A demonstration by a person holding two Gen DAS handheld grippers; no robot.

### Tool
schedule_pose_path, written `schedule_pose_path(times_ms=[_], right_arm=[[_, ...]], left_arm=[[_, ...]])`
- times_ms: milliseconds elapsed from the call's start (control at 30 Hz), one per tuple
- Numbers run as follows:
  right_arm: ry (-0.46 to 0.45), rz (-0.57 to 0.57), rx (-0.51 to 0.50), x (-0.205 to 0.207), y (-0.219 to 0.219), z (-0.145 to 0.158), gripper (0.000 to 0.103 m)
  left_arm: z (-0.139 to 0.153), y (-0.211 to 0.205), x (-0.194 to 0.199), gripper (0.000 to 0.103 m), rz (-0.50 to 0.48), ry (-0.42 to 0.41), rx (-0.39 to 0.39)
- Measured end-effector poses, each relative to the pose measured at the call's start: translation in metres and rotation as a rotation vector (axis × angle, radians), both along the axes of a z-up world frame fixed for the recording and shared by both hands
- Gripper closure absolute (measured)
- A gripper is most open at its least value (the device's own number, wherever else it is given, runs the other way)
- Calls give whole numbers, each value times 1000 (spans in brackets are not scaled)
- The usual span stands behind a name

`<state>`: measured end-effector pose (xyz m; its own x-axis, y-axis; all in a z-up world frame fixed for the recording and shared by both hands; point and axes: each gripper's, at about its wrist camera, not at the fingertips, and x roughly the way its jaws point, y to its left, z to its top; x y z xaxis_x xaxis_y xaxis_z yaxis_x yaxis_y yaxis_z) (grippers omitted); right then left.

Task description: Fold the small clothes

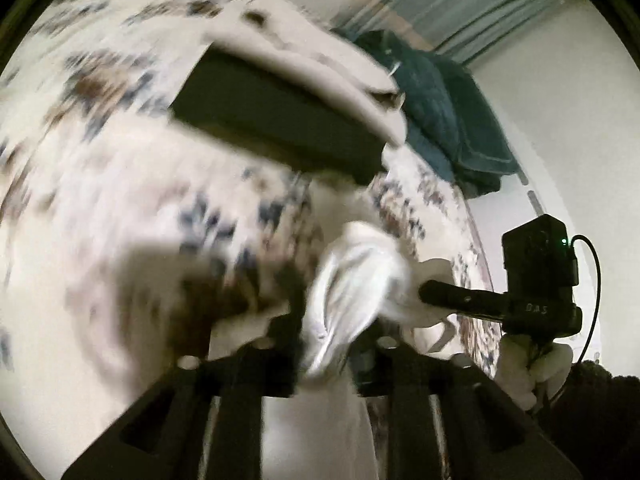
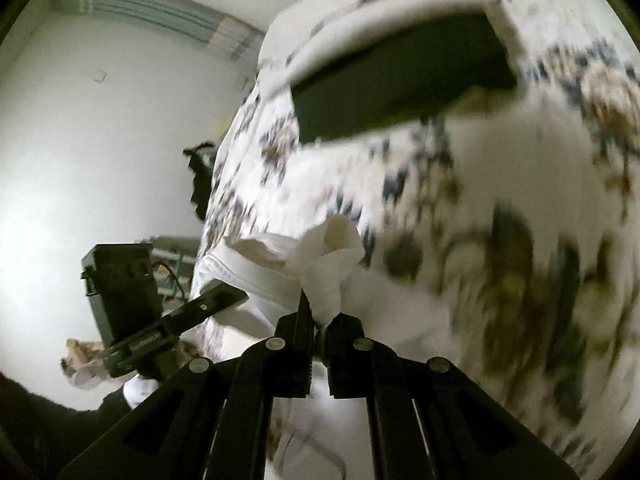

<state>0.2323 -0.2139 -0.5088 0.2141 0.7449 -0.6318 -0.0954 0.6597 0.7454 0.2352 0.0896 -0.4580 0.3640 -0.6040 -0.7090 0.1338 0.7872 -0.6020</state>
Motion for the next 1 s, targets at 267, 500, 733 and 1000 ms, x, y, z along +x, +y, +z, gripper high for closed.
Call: schedule_pose_path(times_ms=[267,500,733,1000], right_arm=[[245,236,-127,-104,16,-53,77],[329,192,-142,-122,-12,-69,64],[329,9,-213,-109,-16,-92,46],[406,31,-199,-134,-37,-112,46]], left_arm=[[-47,23,-127,38,66,271,14],[-50,35,-129,38,147,299,30],[-79,-1,-84,38,129,303,227],[-71,22,-76,38,82,314,89]])
